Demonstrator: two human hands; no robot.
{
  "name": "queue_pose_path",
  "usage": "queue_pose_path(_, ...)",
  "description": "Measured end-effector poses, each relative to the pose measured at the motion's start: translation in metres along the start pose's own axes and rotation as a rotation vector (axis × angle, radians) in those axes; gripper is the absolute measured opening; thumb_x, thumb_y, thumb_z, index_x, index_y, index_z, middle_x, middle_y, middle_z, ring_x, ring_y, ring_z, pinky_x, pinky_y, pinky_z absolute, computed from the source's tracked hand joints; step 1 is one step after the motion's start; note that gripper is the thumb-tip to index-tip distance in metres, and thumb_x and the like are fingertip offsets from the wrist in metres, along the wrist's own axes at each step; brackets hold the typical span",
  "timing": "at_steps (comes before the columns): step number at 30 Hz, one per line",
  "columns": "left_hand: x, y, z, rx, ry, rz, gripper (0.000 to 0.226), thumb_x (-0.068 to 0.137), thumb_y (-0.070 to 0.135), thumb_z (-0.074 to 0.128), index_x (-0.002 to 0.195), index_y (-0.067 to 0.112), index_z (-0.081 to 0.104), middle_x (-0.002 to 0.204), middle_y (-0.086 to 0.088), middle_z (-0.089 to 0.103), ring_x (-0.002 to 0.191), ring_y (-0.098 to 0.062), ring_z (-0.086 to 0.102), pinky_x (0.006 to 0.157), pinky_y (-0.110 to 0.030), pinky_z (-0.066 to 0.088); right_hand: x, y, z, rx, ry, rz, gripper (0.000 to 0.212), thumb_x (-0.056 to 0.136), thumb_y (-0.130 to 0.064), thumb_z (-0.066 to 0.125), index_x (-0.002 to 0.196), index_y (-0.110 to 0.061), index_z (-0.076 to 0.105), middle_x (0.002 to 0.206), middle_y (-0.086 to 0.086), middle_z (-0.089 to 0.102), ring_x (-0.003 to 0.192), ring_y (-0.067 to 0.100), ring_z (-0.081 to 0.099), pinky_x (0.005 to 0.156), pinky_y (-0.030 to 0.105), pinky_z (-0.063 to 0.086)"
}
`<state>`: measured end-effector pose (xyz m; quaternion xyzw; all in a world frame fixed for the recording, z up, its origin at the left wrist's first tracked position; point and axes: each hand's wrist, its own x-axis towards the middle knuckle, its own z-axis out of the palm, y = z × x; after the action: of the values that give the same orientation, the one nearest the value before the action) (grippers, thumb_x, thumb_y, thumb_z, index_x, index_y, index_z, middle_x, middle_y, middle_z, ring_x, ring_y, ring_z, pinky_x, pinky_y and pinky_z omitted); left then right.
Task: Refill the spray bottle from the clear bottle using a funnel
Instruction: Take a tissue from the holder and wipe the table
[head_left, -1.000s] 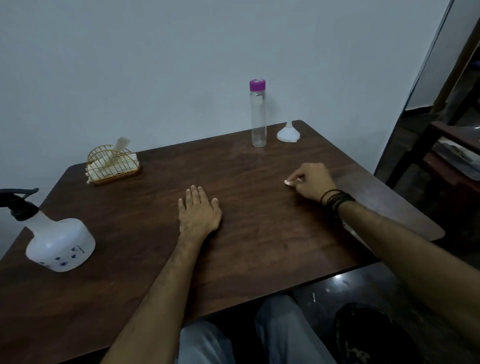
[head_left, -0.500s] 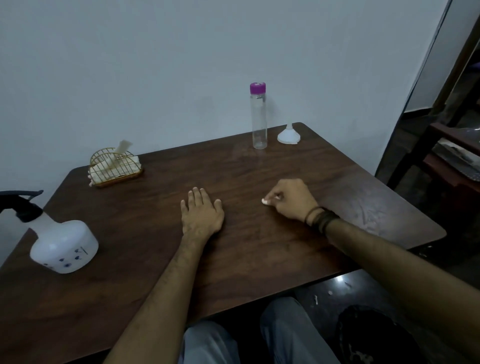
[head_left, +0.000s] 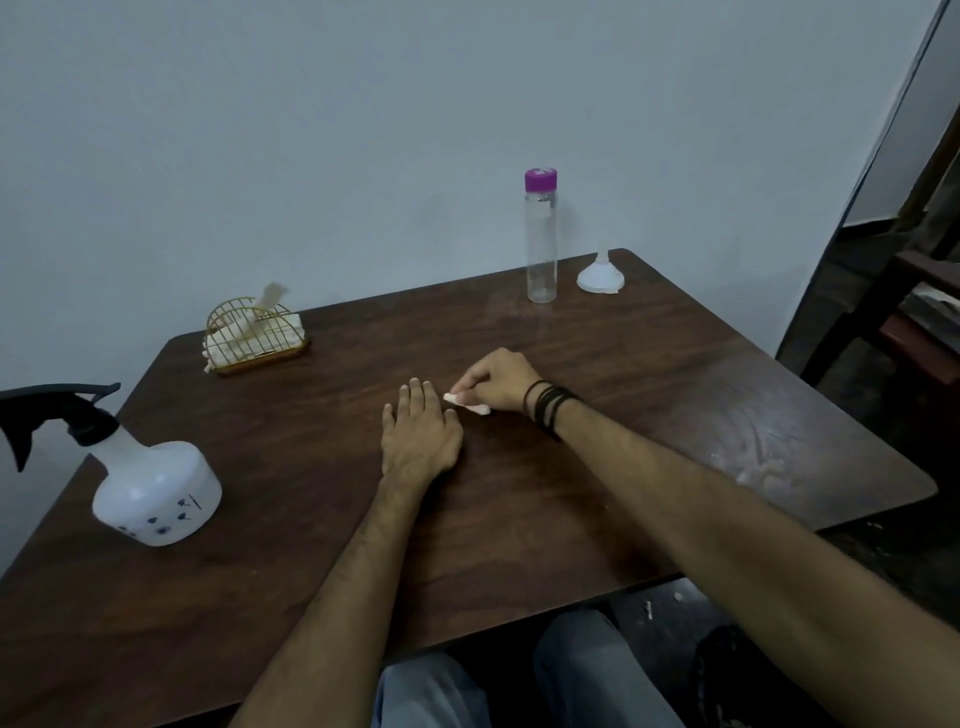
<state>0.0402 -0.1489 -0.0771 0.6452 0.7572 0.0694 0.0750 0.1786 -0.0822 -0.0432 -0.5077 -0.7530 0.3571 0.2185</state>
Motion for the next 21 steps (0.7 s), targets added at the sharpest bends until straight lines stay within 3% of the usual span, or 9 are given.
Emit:
queue_pose_path(2, 0.000, 0.004, -0.001, -0.012, -0.016, -0.020, 0.064, 0.106, 0.037, 0.023, 0.160, 0.005, 0.010, 0.169, -0.013, 0.003, 0.156, -0.026, -0.001, 0.125, -0.047, 0.001, -0.005, 0.012, -0.015, 0.402, -0.082, 0.138, 0.026, 0.085, -0.013, 0.077, 0.111, -0.009, 0.076, 0.110, 0.003, 0.074, 0.097, 0.008, 0.065, 0.081, 0.018, 0.053)
queue_pose_path(4, -0.002, 0.011, -0.002, -0.034, -0.031, -0.047, 0.066, 0.105, 0.038, 0.024, 0.160, 0.005, 0.009, 0.169, -0.014, 0.001, 0.156, -0.028, -0.003, 0.125, -0.050, -0.001, -0.011, 0.022, -0.026, 0.828, -0.078, 0.193, 0.031, 0.089, -0.007, 0.072, 0.119, -0.002, 0.069, 0.116, 0.010, 0.071, 0.097, 0.013, 0.066, 0.079, 0.020, 0.056)
queue_pose_path(8, -0.004, 0.035, -0.004, -0.086, -0.098, -0.031, 0.068, 0.105, 0.044, 0.024, 0.160, 0.008, 0.007, 0.169, -0.011, -0.004, 0.155, -0.033, -0.009, 0.123, -0.055, -0.007, -0.025, 0.040, -0.054, 1.248, 0.018, 0.166, 0.034, 0.099, -0.001, 0.054, 0.133, -0.002, 0.057, 0.113, 0.008, 0.068, 0.095, 0.014, 0.065, 0.071, 0.017, 0.058)
queue_pose_path(13, -0.014, 0.089, 0.004, -0.142, -0.148, 0.155, 0.071, 0.104, 0.051, 0.024, 0.161, 0.011, 0.011, 0.169, -0.007, -0.001, 0.155, -0.029, -0.008, 0.123, -0.053, -0.008, -0.065, 0.064, -0.089, 1.388, 0.113, 0.145, 0.026, 0.099, 0.002, 0.049, 0.120, -0.004, 0.063, 0.107, 0.005, 0.075, 0.090, 0.010, 0.073, 0.073, 0.016, 0.057)
queue_pose_path(17, -0.039, 0.143, 0.017, -0.175, -0.190, 0.312, 0.072, 0.103, 0.055, 0.024, 0.160, 0.012, 0.014, 0.169, -0.006, 0.001, 0.156, -0.029, -0.007, 0.122, -0.054, -0.010, -0.120, 0.091, -0.121, 1.305, 0.153, 0.117, 0.027, 0.098, 0.002, 0.048, 0.121, -0.003, 0.062, 0.104, 0.006, 0.074, 0.088, 0.007, 0.073, 0.073, 0.015, 0.056)
queue_pose_path(20, -0.070, 0.192, 0.025, -0.199, -0.238, 0.467, 0.071, 0.103, 0.056, 0.023, 0.160, 0.013, 0.020, 0.169, -0.007, 0.006, 0.156, -0.029, -0.003, 0.121, -0.057, -0.009, -0.178, 0.121, -0.151, 1.266, 0.233, 0.046, 0.045, 0.076, -0.009, 0.080, 0.119, -0.004, 0.068, 0.110, 0.009, 0.071, 0.098, 0.012, 0.070, 0.091, 0.021, 0.056)
queue_pose_path(21, -0.083, 0.208, 0.029, -0.213, -0.254, 0.519, 0.069, 0.104, 0.055, 0.024, 0.158, 0.013, 0.024, 0.168, -0.009, 0.010, 0.156, -0.031, 0.000, 0.121, -0.058, -0.007, -0.201, 0.130, -0.160, 1.268, 0.258, 0.022, 0.051, 0.066, -0.012, 0.089, 0.114, -0.004, 0.073, 0.108, 0.010, 0.072, 0.098, 0.014, 0.071, 0.090, 0.023, 0.057)
